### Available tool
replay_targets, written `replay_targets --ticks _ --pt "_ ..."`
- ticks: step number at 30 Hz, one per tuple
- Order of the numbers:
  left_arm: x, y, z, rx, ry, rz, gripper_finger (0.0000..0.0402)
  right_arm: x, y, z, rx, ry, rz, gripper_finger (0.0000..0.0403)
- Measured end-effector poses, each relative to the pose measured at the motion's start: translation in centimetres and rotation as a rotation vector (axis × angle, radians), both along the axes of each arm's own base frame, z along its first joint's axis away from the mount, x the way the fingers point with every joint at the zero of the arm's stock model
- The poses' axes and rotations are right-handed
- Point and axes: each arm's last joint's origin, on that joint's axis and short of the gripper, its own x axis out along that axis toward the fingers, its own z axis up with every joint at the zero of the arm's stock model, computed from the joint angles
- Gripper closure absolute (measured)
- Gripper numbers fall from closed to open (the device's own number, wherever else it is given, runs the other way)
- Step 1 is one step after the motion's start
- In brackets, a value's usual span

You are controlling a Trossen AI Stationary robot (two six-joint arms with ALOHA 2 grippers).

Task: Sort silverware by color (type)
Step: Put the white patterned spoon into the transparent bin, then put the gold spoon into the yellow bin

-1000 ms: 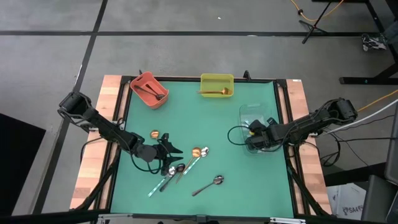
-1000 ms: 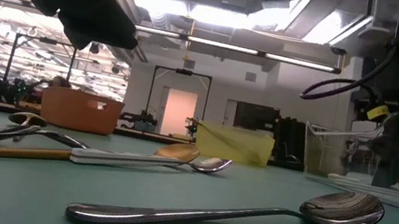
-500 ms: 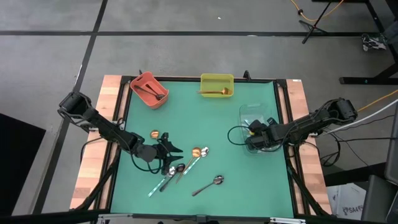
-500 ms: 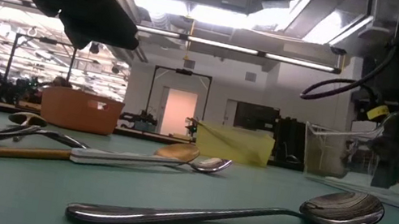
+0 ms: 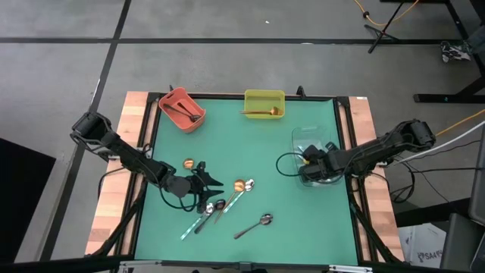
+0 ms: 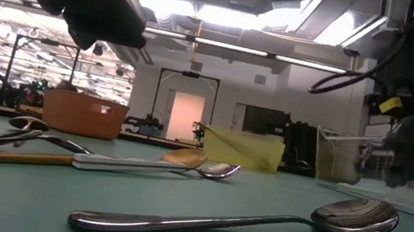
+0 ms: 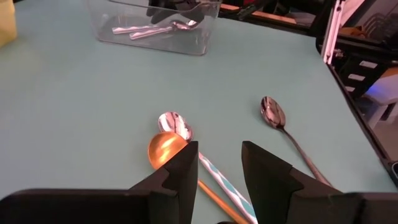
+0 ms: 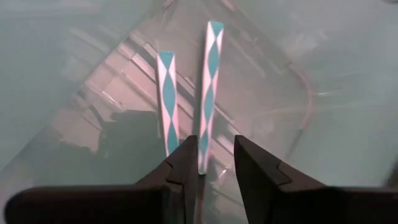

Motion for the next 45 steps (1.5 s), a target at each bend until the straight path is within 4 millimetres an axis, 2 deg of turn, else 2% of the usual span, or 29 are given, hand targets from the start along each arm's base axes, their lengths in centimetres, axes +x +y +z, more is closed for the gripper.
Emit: replay_targets --ticks 6,11,18,23,30,36,41,45 --pt "0.0 0.0 0.2 -0.008 -0.013 0.000 0.0284 0.5 0.1 2.0 -0.011 0.045 0.000 0.0309" --pt "-0.3 0.2 1.3 -0.024 -0.053 0.013 0.0284 1.1 0.3 3.8 -0.013 0.049 0.000 0.0309" --pt "-1.6 1.0 3.5 -0.025 -0.112 0.076 0.0290 2.0 0.5 6.4 -0.005 0.021 0.003 0.0309" --pt "-2.7 1.7 4.1 -0.038 -0.081 0.123 0.0302 2.8 0.7 8.0 0.004 -0.017 0.048 0.0309" --pt "-4.4 2.4 3.2 -0.123 0.095 0.141 0.0312 3.8 1.0 9.8 0.013 -0.073 0.100 0.0309" --pt "-5.7 2.8 1.5 -0.231 0.312 0.180 0.0312 4.4 1.1 10.0 0.018 -0.120 0.140 0.0309" --pt "-7.1 3.4 0.3 -0.375 0.461 0.365 0.0312 4.9 1.2 10.1 0.028 -0.175 0.140 0.0309" --pt "-7.8 3.8 -0.1 -0.485 0.502 0.534 0.0312 5.3 1.3 10.2 0.035 -0.218 0.140 0.0309"
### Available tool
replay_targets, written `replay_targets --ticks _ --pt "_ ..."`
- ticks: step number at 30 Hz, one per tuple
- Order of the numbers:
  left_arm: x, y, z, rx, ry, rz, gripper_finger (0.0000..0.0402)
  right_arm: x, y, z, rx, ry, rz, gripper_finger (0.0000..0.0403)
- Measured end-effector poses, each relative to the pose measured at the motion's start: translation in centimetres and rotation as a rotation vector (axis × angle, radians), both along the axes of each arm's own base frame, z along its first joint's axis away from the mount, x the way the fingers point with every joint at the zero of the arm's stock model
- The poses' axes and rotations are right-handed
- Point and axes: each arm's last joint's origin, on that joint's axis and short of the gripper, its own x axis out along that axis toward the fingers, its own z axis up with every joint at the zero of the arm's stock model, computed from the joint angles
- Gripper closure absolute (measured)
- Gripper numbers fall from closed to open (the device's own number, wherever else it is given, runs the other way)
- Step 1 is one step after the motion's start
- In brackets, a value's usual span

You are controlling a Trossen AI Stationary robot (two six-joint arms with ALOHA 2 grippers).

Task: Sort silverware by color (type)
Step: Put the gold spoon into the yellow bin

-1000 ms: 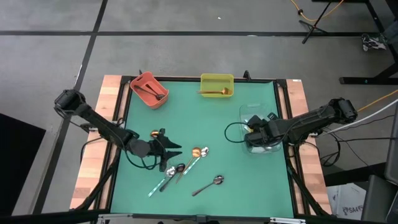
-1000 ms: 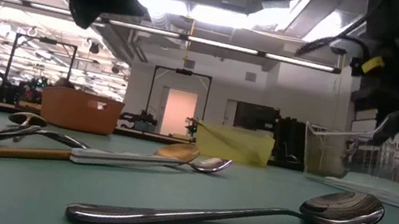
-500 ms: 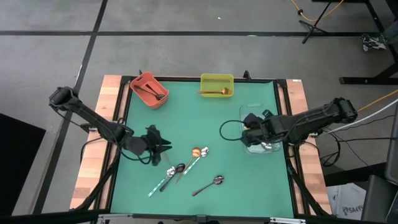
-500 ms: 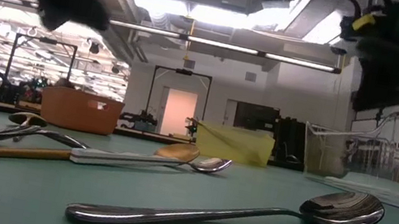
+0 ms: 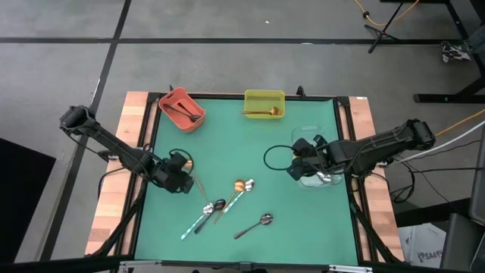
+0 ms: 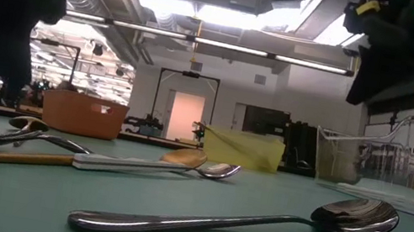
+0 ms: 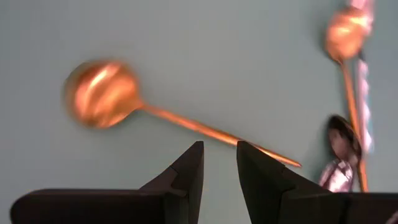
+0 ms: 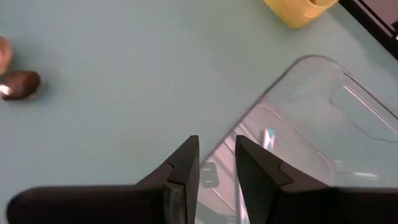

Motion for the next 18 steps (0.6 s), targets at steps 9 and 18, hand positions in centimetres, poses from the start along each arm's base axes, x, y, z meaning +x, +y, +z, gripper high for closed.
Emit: replay_targets --ticks 9,18 --pt "-0.3 0.3 -0.1 -0.082 -0.017 0.221 0.0312 1.3 0.3 0.5 -0.007 -0.104 0.087 0.0309" --pt "-0.1 0.2 -0.4 -0.108 -0.034 0.300 0.0312 3.0 0.8 1.5 -0.046 -0.256 0.214 0.0309"
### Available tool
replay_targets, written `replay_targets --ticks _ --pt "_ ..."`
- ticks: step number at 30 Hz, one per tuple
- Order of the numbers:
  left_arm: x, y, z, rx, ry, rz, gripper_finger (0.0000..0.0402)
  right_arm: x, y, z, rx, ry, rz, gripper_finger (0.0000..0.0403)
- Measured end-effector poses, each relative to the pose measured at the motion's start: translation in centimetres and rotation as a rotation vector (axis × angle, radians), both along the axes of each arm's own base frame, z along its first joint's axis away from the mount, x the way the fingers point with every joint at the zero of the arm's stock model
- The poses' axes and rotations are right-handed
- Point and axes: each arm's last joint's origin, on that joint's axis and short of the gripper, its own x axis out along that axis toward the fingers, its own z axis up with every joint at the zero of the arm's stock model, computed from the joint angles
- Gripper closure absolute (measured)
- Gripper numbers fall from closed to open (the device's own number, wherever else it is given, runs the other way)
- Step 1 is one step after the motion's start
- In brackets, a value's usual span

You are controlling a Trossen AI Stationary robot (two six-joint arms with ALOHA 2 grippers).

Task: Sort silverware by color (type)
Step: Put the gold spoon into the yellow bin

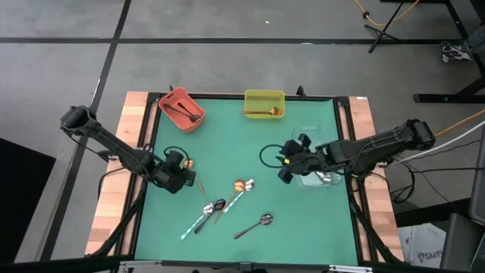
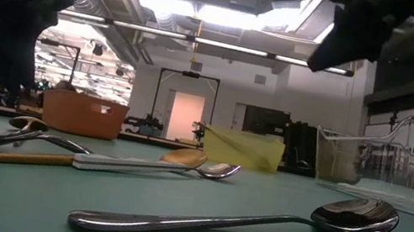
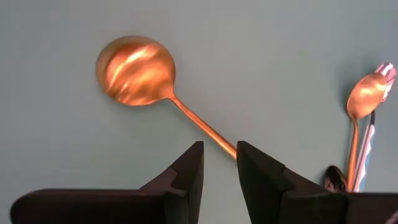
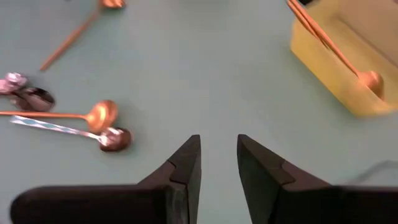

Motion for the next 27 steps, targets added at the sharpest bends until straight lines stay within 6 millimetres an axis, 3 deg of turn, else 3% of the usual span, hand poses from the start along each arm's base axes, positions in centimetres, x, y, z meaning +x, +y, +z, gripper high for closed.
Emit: replay_targets --ticks 27 --pt "2.5 -1.3 -3.2 -0.026 0.015 0.091 0.0312 0.6 0.2 0.5 -0.055 -0.051 0.079 0.0309"
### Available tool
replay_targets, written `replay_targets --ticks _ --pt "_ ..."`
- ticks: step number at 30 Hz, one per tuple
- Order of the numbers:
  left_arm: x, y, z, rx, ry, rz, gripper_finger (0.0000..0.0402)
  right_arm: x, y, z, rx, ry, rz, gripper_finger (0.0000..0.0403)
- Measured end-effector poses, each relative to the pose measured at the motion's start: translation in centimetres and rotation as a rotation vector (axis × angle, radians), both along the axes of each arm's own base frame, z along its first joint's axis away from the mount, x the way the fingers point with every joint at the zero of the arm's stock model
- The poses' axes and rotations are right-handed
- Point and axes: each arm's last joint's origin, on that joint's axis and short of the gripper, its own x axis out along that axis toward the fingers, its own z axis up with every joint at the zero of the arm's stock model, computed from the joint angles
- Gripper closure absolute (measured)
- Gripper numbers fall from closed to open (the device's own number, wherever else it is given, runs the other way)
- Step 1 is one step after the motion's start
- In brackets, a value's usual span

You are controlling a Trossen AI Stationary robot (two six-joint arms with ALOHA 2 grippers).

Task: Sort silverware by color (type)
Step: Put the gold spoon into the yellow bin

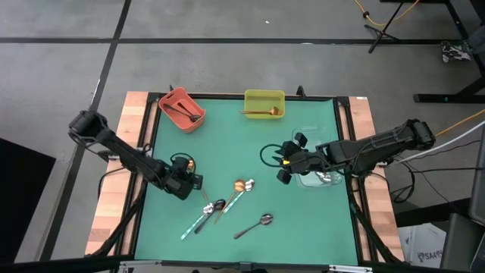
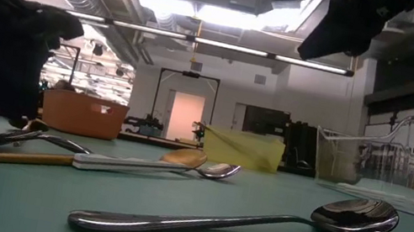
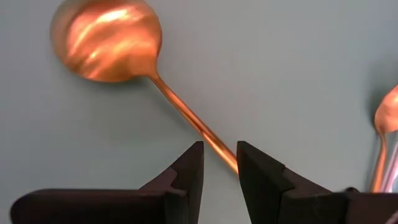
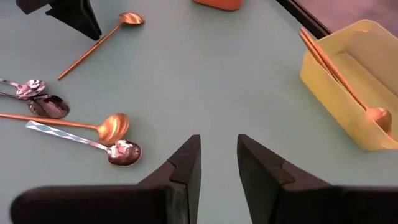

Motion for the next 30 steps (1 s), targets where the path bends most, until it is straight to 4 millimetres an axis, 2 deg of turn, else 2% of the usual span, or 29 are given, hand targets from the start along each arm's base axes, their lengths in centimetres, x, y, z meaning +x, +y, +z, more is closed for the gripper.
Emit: replay_targets --ticks 8,30 --pt "0.5 0.0 -0.6 -0.001 -0.001 0.013 0.0312 0.0 0.0 0.0 0.000 0.001 0.000 0.0309" --pt "1.3 1.9 -0.8 -0.017 0.041 0.059 0.0312 0.0 0.0 0.0 0.000 0.001 0.000 0.0309"
